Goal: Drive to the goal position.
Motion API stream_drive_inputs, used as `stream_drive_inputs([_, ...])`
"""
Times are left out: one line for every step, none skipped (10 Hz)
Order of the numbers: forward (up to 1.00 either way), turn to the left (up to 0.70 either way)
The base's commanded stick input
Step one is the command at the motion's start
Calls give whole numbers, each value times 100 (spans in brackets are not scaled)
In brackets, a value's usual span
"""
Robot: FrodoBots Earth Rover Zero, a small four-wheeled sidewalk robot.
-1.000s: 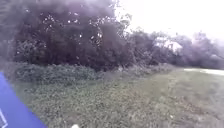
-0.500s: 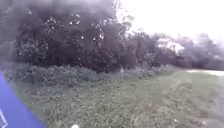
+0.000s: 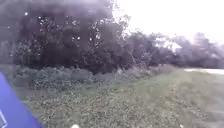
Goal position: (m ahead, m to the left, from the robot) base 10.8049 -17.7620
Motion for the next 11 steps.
stream_drive_inputs([-70, 35])
stream_drive_inputs([-70, 35])
stream_drive_inputs([-70, 35])
stream_drive_inputs([-70, 35])
stream_drive_inputs([-70, 35])
stream_drive_inputs([-70, 35])
stream_drive_inputs([-70, 35])
stream_drive_inputs([-70, 35])
stream_drive_inputs([-70, 35])
stream_drive_inputs([-70, 35])
stream_drive_inputs([-70, 35])
